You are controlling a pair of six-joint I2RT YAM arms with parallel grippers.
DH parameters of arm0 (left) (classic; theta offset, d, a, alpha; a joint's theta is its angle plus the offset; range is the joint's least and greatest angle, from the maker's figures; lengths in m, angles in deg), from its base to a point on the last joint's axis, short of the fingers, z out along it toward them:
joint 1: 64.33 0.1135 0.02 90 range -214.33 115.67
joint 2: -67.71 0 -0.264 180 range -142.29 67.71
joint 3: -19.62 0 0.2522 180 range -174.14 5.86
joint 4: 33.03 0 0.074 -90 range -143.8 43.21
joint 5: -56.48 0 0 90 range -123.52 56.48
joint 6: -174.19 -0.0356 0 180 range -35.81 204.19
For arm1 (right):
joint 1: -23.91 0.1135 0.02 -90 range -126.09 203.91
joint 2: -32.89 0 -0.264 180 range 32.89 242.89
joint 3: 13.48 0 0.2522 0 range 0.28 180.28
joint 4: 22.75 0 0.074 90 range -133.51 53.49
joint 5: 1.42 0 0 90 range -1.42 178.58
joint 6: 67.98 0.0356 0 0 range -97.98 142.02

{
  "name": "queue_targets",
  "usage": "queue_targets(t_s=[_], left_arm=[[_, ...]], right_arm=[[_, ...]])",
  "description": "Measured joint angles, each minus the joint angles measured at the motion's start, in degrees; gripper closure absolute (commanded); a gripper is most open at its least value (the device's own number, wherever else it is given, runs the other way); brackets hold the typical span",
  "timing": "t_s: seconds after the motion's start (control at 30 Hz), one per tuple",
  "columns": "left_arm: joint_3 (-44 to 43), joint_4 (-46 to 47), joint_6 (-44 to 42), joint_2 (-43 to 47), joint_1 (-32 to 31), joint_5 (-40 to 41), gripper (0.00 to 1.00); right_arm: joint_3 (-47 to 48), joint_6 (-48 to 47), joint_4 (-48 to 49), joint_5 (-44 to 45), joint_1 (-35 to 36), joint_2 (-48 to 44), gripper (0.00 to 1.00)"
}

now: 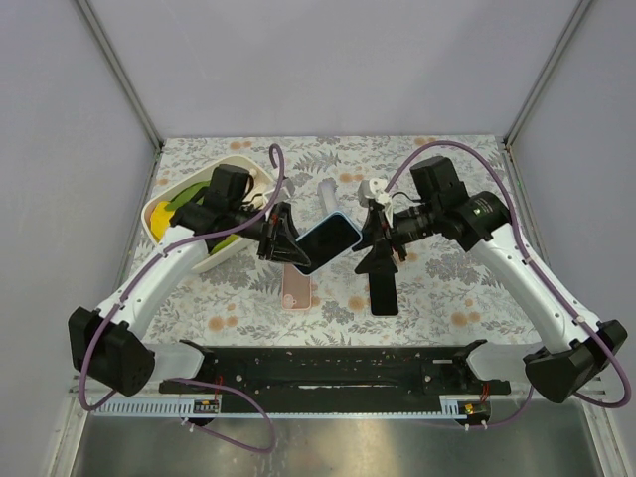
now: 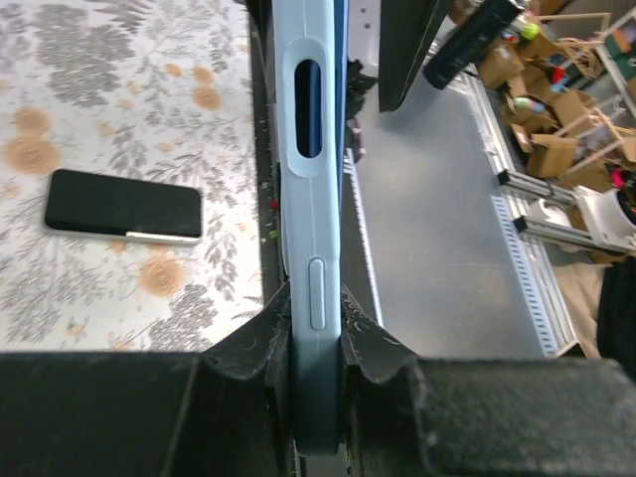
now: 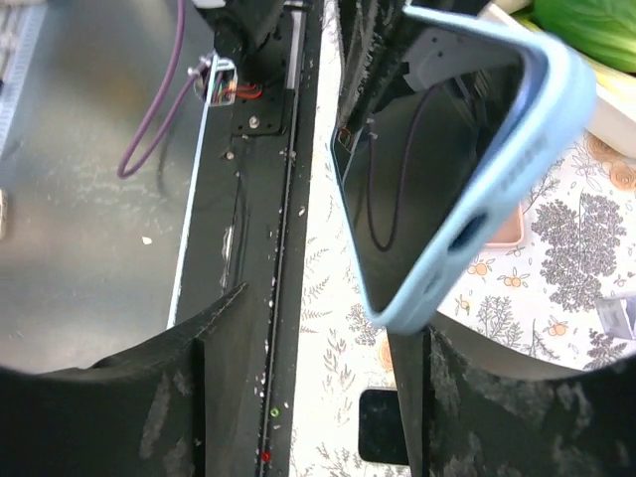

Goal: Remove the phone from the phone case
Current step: Remove the phone case from the phone.

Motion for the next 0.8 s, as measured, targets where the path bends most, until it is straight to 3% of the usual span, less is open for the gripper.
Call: queue_targets(t_s=[0.27, 0.5, 0.8], left_arm=[[0.02, -0.07, 0.02, 2.6, 3.06, 5.73, 1.0], [0.04, 0.09, 0.96, 4.26, 3.02, 6.45, 1.0], [0.15, 0.44, 1.79, 5.09, 3.08, 6.93, 1.0]], right_arm=[[-6.23, 19.69, 16.79, -2.38, -3.41, -2.32, 0.41], [-8.57, 30.21, 26.6, -0.81, -4.44, -2.01, 0.43], [-9.92, 37.81, 34.18, -2.14, -6.54, -1.03, 0.63]])
